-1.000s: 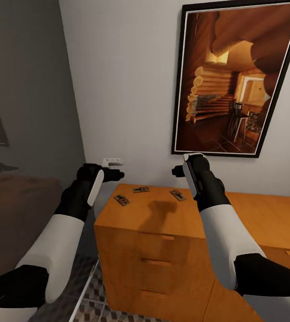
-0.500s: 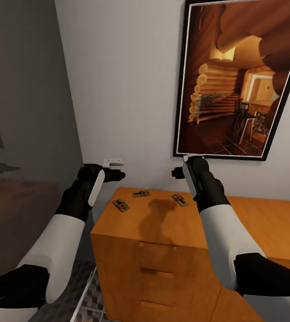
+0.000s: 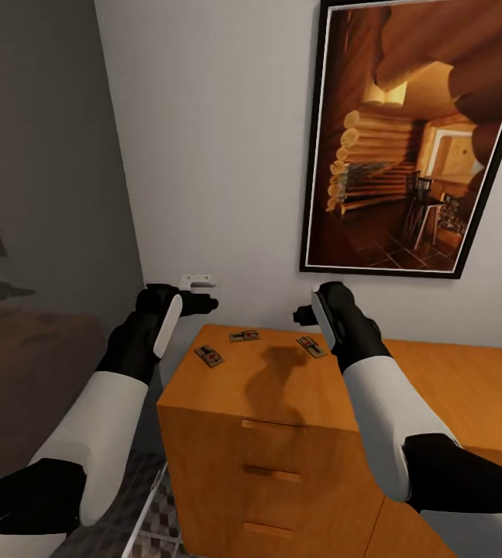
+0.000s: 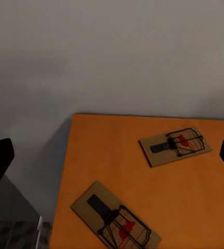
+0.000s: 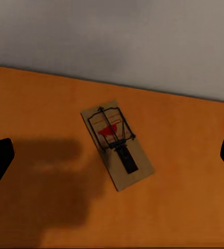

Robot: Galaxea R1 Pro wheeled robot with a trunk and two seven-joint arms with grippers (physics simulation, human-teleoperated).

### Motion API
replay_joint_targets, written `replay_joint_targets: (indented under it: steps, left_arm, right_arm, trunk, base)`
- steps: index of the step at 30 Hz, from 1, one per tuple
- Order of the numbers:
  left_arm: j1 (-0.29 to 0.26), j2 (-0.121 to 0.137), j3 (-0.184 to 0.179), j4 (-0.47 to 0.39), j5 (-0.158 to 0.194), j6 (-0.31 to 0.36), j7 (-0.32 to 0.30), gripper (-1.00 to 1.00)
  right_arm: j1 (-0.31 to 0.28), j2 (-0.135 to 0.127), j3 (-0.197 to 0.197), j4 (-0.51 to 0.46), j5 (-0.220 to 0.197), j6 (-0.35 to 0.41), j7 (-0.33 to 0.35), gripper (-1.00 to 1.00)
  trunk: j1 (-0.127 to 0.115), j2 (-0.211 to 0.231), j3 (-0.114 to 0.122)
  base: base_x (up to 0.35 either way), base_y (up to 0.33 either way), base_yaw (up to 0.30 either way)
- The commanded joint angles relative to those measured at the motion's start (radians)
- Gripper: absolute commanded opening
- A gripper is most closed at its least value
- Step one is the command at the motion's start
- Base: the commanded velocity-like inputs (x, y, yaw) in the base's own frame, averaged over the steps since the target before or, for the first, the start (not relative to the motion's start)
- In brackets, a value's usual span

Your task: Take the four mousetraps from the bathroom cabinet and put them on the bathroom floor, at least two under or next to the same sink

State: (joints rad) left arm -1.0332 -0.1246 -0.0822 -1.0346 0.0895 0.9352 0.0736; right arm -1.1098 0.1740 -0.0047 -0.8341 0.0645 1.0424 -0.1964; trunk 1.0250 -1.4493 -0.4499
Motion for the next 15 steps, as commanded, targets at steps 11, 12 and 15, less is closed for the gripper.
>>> replay_joint_targets:
  steps: [11, 12, 15]
  left_arm:
    - [-0.001, -0.007, -0.001, 0.001, 0.013, 0.005, 0.007, 1.0]
    - [-0.001, -0.008, -0.001, 0.001, 0.013, 0.005, 0.007, 1.0]
    - [-0.001, -0.009, -0.002, 0.001, 0.013, 0.005, 0.007, 1.0]
  right_arm:
    - [-0.001, 0.0, 0.0, 0.095, -0.031, 0.005, 0.011, 1.0]
    - [-0.001, 0.0, 0.0, 0.103, -0.033, 0.005, 0.011, 1.0]
    - [-0.001, 0.0, 0.001, 0.115, -0.036, 0.005, 0.012, 1.0]
  trunk:
    - [0.0, -0.001, -0.001]
    - [0.0, -0.001, -0.001]
    - [0.0, -0.001, -0.001]
  base:
    - [0.0, 0.0, 0.0]
    - [0.0, 0.0, 0.0]
    - [0.0, 0.0, 0.0]
